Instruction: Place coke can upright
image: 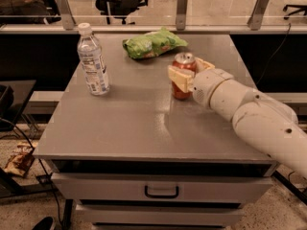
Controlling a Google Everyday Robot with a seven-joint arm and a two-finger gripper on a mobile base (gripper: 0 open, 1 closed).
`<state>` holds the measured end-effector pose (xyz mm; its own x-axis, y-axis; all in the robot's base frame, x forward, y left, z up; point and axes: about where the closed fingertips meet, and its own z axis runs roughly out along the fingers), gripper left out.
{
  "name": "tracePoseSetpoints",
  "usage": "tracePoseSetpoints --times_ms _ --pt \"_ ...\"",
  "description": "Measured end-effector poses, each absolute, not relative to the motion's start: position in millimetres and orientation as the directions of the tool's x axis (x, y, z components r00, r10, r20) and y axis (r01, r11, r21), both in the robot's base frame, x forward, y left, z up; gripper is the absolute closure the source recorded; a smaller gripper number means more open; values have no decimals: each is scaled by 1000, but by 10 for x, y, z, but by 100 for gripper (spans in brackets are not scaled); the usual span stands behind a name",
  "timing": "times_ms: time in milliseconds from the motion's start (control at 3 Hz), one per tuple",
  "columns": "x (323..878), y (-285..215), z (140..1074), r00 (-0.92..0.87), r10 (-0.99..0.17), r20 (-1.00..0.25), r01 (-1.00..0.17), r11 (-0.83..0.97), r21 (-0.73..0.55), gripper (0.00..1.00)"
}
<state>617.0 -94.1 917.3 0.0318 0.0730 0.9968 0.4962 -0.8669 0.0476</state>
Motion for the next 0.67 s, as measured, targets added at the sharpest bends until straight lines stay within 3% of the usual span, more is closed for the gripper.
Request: tracePoseSetpoints --times_ms 333,667 --pt "6170 -930 9179 31 74 997 498 -866 48 0" --pt "6170 -930 9179 31 74 997 498 -866 48 0"
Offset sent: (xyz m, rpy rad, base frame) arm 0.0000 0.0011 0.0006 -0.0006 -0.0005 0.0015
